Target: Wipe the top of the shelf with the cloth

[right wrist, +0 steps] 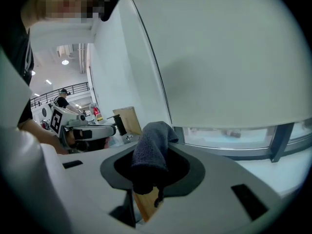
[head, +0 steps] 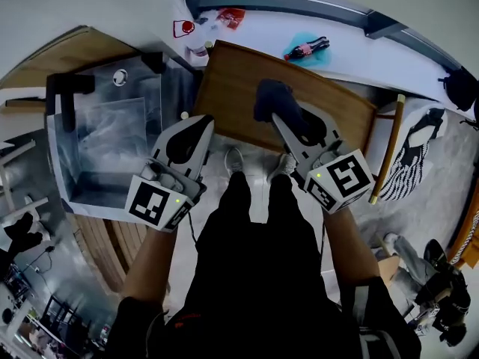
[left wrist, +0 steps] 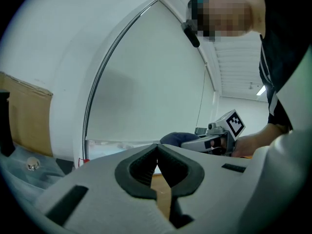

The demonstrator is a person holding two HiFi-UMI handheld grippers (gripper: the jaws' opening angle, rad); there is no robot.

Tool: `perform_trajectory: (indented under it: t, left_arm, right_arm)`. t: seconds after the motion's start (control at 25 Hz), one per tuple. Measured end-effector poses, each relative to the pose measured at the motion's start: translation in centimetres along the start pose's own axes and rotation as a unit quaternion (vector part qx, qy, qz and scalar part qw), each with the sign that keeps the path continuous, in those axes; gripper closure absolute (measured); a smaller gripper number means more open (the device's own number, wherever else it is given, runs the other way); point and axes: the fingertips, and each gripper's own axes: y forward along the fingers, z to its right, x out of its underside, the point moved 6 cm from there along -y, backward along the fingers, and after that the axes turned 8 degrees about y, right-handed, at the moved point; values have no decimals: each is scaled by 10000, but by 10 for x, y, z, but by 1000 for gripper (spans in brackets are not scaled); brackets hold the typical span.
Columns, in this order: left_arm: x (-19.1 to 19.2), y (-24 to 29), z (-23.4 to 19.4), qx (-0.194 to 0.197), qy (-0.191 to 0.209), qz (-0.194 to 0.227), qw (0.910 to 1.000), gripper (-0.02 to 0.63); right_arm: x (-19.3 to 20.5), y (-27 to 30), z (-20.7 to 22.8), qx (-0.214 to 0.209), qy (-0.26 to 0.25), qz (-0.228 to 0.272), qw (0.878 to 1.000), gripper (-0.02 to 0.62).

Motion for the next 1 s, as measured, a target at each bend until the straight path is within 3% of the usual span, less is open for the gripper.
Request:
perform_trajectory:
  t: [0.64, 1.0]
  left_arm:
    - [76, 42, -47, -528, -269, -449, 9972, 588]
    - [106, 47, -55, -552, -367, -583, 9961, 588]
  right_arm:
    - [55, 120, 79, -197, -185, -519, 9983, 486]
    - [94, 166, 104, -161, -481, -844, 9951, 486]
